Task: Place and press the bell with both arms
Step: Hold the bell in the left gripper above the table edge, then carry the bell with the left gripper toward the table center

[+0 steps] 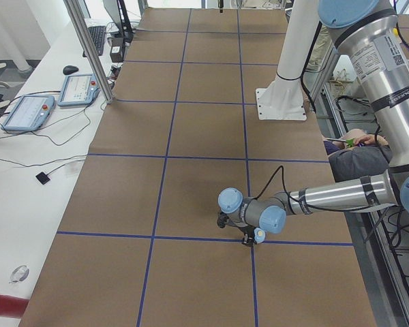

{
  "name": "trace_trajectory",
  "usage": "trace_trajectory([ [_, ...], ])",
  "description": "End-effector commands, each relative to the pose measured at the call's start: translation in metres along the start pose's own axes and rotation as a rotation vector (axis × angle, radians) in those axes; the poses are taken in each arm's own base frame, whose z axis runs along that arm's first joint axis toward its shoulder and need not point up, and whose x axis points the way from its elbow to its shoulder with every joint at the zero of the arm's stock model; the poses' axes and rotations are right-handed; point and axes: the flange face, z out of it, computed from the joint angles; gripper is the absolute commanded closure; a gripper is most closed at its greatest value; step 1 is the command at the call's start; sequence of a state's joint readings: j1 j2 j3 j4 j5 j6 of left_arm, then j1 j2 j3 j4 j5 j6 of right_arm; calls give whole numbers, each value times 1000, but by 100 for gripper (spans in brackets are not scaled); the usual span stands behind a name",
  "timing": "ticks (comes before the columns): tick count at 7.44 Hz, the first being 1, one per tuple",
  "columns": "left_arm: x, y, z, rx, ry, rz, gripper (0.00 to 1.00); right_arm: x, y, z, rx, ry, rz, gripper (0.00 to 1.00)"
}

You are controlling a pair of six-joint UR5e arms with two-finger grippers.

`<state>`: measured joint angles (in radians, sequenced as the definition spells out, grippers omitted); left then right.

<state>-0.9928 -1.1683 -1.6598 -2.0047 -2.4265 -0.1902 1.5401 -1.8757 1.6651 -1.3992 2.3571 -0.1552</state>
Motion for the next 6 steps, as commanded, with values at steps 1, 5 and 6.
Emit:
trace_trajectory([
  [1,23,-71,-40,74,-1,-11,68,0,-1,-1,1,3,5,0],
  [5,98,-200,-123,138,-39,-4,68,1,-2,-1,2,4,12,0],
  [6,122,-228,-144,142,-48,-4,68,1,-3,-1,2,7,12,0],
])
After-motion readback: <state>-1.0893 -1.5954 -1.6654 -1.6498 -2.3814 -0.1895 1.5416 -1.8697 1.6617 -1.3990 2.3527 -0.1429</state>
